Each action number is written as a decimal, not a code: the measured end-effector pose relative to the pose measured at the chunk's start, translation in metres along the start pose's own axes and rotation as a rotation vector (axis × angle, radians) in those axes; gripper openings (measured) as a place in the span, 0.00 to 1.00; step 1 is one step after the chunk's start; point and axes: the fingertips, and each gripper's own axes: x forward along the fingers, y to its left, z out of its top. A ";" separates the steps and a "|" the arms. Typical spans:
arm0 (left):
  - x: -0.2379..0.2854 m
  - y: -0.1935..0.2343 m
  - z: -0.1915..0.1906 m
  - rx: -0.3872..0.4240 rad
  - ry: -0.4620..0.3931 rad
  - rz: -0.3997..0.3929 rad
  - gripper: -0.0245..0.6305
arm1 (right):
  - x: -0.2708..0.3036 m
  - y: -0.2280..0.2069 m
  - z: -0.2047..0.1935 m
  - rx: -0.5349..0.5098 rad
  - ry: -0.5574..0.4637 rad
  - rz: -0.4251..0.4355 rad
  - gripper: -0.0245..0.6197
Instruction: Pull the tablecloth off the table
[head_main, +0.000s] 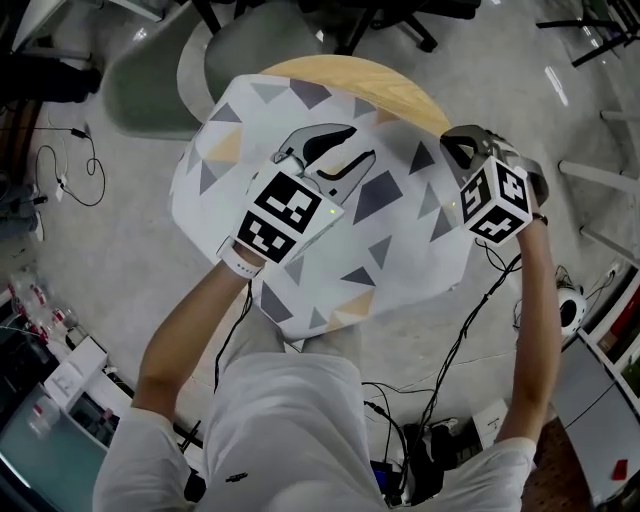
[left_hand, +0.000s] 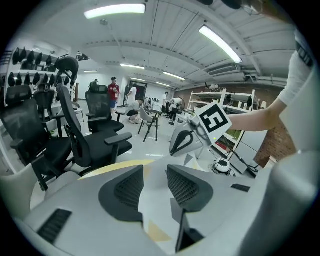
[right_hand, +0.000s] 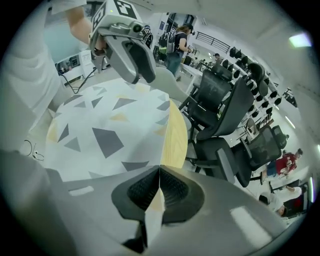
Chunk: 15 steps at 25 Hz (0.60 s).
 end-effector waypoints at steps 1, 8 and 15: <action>0.001 0.002 0.002 0.015 0.001 0.001 0.25 | -0.003 0.001 0.002 -0.003 -0.006 -0.004 0.05; 0.019 0.024 0.002 0.146 0.070 0.014 0.30 | -0.019 0.007 0.014 -0.054 -0.030 -0.021 0.05; 0.032 0.052 -0.011 0.262 0.159 0.007 0.36 | -0.030 0.009 0.023 -0.080 -0.053 -0.023 0.05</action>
